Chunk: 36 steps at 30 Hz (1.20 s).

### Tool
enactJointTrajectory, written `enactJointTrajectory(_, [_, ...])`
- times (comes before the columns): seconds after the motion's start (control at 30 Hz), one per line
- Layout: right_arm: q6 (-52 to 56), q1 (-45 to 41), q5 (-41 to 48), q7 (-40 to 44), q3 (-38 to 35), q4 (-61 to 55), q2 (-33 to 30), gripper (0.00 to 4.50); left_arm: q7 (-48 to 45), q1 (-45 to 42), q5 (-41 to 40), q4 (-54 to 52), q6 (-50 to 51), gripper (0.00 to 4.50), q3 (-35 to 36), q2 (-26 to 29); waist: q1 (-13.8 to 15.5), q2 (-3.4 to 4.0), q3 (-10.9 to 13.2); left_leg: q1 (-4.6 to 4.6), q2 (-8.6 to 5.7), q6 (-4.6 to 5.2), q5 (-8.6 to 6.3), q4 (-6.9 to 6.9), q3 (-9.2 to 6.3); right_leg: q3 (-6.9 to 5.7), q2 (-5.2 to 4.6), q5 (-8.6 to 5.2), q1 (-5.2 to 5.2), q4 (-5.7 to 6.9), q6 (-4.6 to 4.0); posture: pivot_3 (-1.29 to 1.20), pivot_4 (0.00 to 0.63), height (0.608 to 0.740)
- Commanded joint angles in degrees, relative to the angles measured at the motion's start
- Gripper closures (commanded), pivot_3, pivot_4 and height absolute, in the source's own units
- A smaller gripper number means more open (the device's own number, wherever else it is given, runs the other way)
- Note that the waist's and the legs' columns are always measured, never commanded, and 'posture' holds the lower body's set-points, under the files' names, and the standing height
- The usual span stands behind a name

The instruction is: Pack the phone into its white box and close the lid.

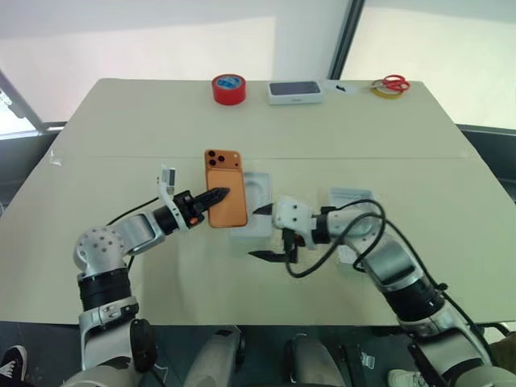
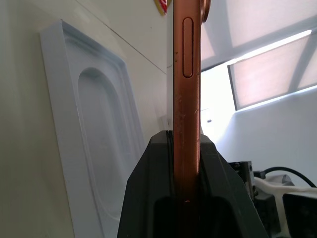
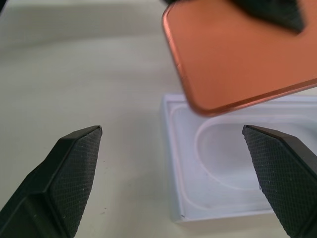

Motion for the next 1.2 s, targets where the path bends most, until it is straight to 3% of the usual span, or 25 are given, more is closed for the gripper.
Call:
enactJointTrajectory(0.03, [-2.87,-0.24,1.08,1.2,-4.02,1.1,-3.67,0.02,-1.31,-0.85,-0.06,0.38,-1.39,4.5,-1.38,-0.07,-0.04,-0.01,0.01,-0.01,0.0,0.0,0.0,0.0,0.0,0.0,0.0,0.0,0.0,-0.02,0.0,0.0,0.15,0.74])
enactJointTrajectory(0.37, [-7.32,-1.71,-1.13,-0.75,-4.88,7.07,-5.56,0.02,-3.56,-3.84,4.21,7.89,-4.59,4.5,-5.31,-0.26,-0.21,-0.02,0.01,-0.02,0.02,0.01,0.01,0.0,0.01,0.0,0.02,0.0,-0.02,-0.01,0.0,0.0,0.15,0.74])
enactJointTrajectory(0.6, [-7.63,-1.28,-1.81,-1.66,-4.32,6.55,-5.23,0.0,-4.83,-3.28,6.1,7.44,-5.16,1.2,-7.97,-1.44,-0.07,-0.01,0.0,0.01,0.01,0.0,0.01,0.03,0.0,-0.01,0.0,0.0,0.04,-0.01,0.0,0.0,0.15,0.74])
enactJointTrajectory(0.9, [-8.25,-1.44,-2.44,-2.0,-4.39,7.29,-5.18,0.0,-5.18,-2.53,7.3,3.79,-5.06,1.2,-8.51,1.68,-0.23,-0.01,0.0,0.04,0.02,0.01,0.01,0.03,0.0,-0.01,0.01,0.0,0.05,-0.01,0.0,0.0,0.15,0.74])
enactJointTrajectory(1.2, [-9.0,-2.96,-3.77,-3.04,-4.06,10.13,-4.11,0.0,-6.7,0.18,8.7,-1.54,-6.31,1.2,-8.49,9.02,-0.19,0.0,0.01,0.04,0.02,0.0,0.01,0.0,0.0,0.01,0.02,0.0,0.03,-0.01,-0.01,0.0,0.15,0.74])
